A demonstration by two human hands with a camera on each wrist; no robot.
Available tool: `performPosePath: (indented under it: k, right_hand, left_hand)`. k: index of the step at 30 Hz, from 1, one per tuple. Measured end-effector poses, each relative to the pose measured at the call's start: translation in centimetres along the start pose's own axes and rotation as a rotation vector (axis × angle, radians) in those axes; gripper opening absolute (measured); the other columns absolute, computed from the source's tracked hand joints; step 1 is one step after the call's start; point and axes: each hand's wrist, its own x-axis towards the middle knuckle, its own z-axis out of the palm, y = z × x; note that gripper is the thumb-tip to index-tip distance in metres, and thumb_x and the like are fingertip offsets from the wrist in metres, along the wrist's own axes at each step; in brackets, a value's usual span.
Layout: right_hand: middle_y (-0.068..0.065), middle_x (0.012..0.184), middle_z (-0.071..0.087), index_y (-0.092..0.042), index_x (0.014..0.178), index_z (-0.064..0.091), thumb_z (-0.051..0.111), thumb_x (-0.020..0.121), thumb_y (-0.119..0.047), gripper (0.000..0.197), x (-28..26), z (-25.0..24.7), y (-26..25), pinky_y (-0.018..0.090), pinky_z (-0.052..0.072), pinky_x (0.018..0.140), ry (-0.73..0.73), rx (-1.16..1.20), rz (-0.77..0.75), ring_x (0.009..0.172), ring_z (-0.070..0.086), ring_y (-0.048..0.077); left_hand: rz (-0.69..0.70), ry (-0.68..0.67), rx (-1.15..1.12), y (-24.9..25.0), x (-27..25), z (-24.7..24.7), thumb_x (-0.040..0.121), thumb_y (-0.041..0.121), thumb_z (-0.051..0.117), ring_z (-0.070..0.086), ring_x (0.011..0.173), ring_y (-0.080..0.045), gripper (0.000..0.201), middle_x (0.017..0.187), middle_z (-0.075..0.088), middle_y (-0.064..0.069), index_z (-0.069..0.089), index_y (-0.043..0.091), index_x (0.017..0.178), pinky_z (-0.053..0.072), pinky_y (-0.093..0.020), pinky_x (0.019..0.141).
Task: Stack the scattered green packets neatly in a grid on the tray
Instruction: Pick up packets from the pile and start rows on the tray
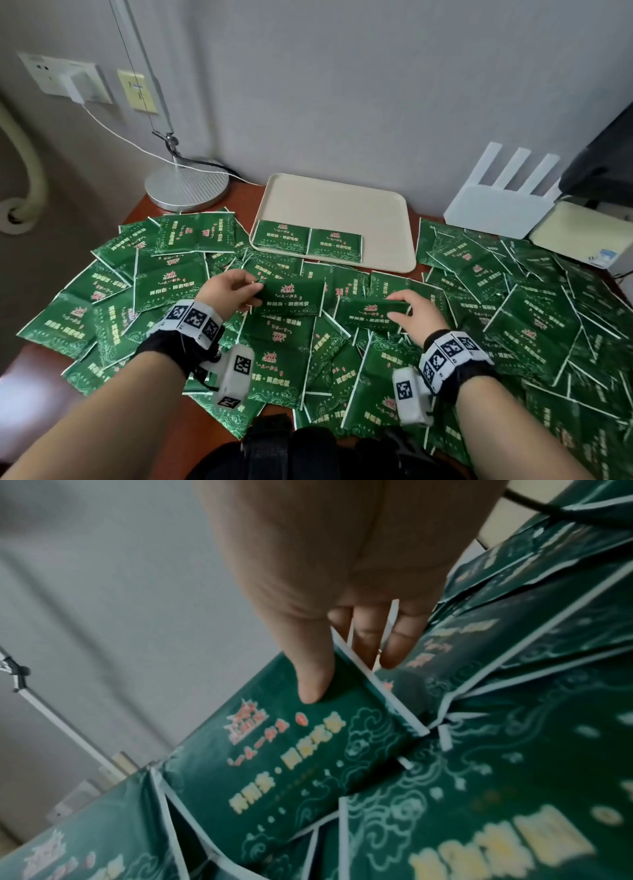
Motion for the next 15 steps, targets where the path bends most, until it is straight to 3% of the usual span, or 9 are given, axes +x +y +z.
performPosePath:
  k: [2, 5, 7, 10, 13, 15]
  right_hand:
    - [0.003, 0.108, 0.061, -0.022, 0.115, 0.052, 0.060, 0.087, -0.012, 0.031, 0.2, 0.1, 0.4, 0.025, 0.048, 0.063, 0.004, 0.030, 0.045, 0.078, 0.061, 0.019]
    - [0.012, 0.118, 0.059, -0.018, 0.121, 0.049, 0.062, 0.085, -0.012, 0.038, 0.5, 0.0, 0.8, 0.034, 0.049, 0.087, 0.001, 0.084, 0.110, 0.099, 0.060, 0.024]
    - [0.012, 0.126, 0.054, -0.016, 0.128, 0.047, 0.061, 0.087, -0.014, 0.043, 0.4, 0.0, 1.0, 0.031, 0.043, 0.091, -0.029, 0.047, 0.135, 0.111, 0.055, 0.025]
    - [0.012, 0.130, 0.052, -0.014, 0.131, 0.045, 0.059, 0.089, -0.015, 0.045, 0.4, 0.0, 1.0, 0.030, 0.041, 0.093, -0.030, 0.117, 0.150, 0.116, 0.052, 0.023]
    - [0.012, 0.128, 0.055, -0.008, 0.128, 0.045, 0.057, 0.089, -0.011, 0.041, 0.8, -0.2, 0.5, 0.027, 0.038, 0.093, 0.057, 0.290, 0.139, 0.111, 0.053, 0.020]
    - [0.007, 0.120, 0.058, -0.005, 0.124, 0.046, 0.055, 0.090, -0.008, 0.035, 1.1, -0.7, 0.2, 0.023, 0.037, 0.088, 0.127, 0.362, 0.114, 0.102, 0.052, 0.014]
  left_hand:
    - [0.009, -0.037, 0.019, 0.1, 0.5, 0.1, 0.087, 0.017, 0.059, 0.061, 0.066, -0.005, 0.007, 0.079, 0.068, -0.001, 0.057, 0.012, 0.082, 0.050, -0.016, 0.062]
    - [0.034, -0.094, 0.044, 0.3, 1.1, 0.6, 0.085, 0.015, 0.060, 0.062, 0.067, -0.004, 0.005, 0.080, 0.067, -0.001, 0.056, 0.012, 0.083, 0.050, -0.013, 0.059]
    - [0.055, -0.125, 0.102, 0.4, 1.4, 1.1, 0.084, 0.013, 0.061, 0.064, 0.073, -0.005, 0.008, 0.086, 0.068, 0.002, 0.056, 0.015, 0.091, 0.050, -0.012, 0.059]
    - [0.046, -0.198, 0.219, 0.3, 1.9, 1.8, 0.084, 0.011, 0.062, 0.063, 0.085, -0.011, 0.021, 0.094, 0.066, 0.006, 0.054, 0.020, 0.102, 0.050, -0.019, 0.070]
    - [0.046, -0.188, 0.275, 0.1, 2.4, 2.3, 0.085, 0.013, 0.062, 0.062, 0.086, -0.013, 0.014, 0.093, 0.065, 0.005, 0.054, 0.023, 0.091, 0.054, -0.028, 0.077]
    - [0.049, -0.152, 0.257, 0.3, 2.7, 2.1, 0.085, 0.014, 0.061, 0.063, 0.089, -0.015, 0.011, 0.094, 0.065, 0.004, 0.056, 0.021, 0.092, 0.053, -0.030, 0.075]
